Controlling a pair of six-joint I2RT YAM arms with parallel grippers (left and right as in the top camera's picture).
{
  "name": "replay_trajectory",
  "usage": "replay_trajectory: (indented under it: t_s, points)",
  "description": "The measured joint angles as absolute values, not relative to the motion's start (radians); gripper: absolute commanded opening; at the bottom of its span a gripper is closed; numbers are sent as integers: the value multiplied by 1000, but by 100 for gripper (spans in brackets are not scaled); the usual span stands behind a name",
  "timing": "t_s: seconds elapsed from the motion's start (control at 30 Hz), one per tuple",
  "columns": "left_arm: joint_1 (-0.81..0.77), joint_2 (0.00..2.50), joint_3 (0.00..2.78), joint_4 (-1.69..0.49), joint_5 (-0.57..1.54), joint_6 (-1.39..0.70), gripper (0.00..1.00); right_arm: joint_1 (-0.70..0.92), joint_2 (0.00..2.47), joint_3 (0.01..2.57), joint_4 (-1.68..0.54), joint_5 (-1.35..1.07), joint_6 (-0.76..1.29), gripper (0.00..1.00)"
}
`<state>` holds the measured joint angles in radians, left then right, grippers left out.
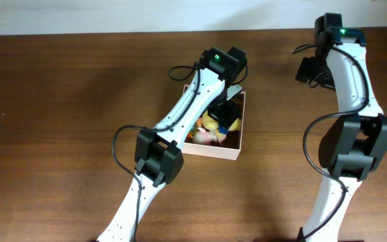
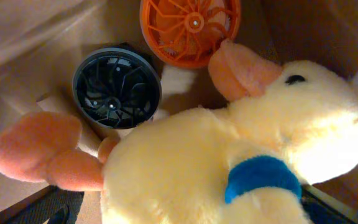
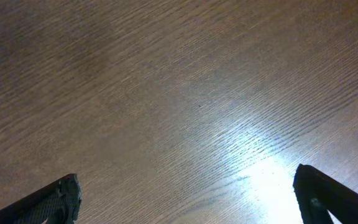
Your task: Pack container
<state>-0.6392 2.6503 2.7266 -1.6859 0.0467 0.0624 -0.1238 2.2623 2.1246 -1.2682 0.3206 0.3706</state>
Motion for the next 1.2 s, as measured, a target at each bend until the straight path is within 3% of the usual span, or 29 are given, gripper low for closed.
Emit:
replay_trajectory:
  t_s: [1.2]
  points:
    - [-612,2488,2727,-1601,25,62,99,-124,2262,2125,-1268,321,371,99]
